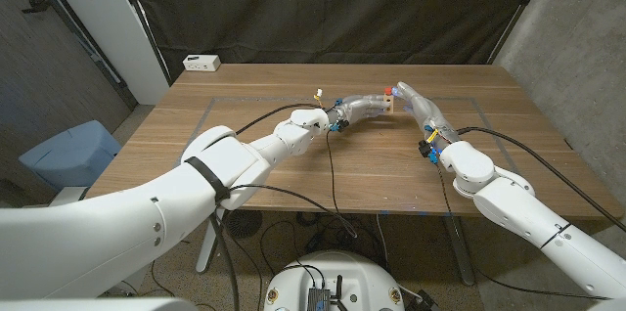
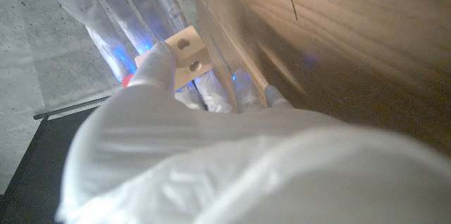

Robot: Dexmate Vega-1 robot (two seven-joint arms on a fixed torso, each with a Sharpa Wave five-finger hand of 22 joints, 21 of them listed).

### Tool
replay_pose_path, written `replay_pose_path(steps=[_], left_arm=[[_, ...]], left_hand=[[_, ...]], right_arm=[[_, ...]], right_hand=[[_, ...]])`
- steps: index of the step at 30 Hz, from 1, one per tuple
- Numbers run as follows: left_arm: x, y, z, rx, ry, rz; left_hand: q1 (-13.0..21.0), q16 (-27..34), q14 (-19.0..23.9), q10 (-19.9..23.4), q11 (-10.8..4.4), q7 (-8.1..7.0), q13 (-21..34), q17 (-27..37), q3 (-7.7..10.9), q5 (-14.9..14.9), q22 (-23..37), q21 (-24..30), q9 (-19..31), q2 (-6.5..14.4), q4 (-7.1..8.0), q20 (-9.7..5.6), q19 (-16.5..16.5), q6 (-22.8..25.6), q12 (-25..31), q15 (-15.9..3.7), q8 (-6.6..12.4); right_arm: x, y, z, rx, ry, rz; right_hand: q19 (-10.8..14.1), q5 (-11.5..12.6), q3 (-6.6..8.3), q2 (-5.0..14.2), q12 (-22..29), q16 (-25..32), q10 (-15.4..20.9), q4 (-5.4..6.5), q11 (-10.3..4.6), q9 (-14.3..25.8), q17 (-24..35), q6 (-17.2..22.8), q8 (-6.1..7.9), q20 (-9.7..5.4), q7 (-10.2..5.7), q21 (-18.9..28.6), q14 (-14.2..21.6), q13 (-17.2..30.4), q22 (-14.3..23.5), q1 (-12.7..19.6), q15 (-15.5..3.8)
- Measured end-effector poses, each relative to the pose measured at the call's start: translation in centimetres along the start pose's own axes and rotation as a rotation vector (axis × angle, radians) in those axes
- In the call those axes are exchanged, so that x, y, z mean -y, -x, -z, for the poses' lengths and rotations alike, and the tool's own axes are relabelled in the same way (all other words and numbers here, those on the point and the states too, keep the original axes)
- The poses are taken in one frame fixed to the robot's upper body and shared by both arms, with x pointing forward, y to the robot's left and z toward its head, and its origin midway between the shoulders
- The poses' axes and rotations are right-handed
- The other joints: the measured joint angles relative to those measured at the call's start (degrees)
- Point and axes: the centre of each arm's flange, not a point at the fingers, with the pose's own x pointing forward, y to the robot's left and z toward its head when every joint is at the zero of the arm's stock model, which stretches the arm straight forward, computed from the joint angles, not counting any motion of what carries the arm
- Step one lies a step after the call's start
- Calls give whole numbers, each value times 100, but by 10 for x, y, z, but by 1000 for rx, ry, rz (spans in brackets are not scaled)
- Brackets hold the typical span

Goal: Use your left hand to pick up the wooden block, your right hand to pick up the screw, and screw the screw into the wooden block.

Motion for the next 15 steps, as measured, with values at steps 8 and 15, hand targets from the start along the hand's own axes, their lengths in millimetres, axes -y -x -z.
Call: replay_pose_path(steps=[8, 15], left_arm=[[1, -2, -4, 3, -7, 3], [-2, -3, -4, -21, -3, -17]], left_hand=[[0, 0, 0, 0, 0, 1, 0, 0, 1, 0, 0, 0, 0, 0, 0, 0, 0, -1, 0, 0, 0], [1, 0, 0, 0, 0, 1, 0, 0, 7, 0, 0, 0, -1, -1, -6, 0, 0, -1, 0, 0, 0]], right_arm=[[0, 0, 1, -5, 5, 0], [-1, 1, 0, -6, 10, -4]], right_hand=[[0, 0, 0, 0, 0, 0, 0, 0, 0, 0, 0, -2, 0, 0, 2, 0, 0, 0, 0, 0, 0], [0, 0, 0, 0, 0, 0, 0, 0, 0, 0, 0, 18, 0, 0, -19, 0, 0, 0, 0, 0, 0]])
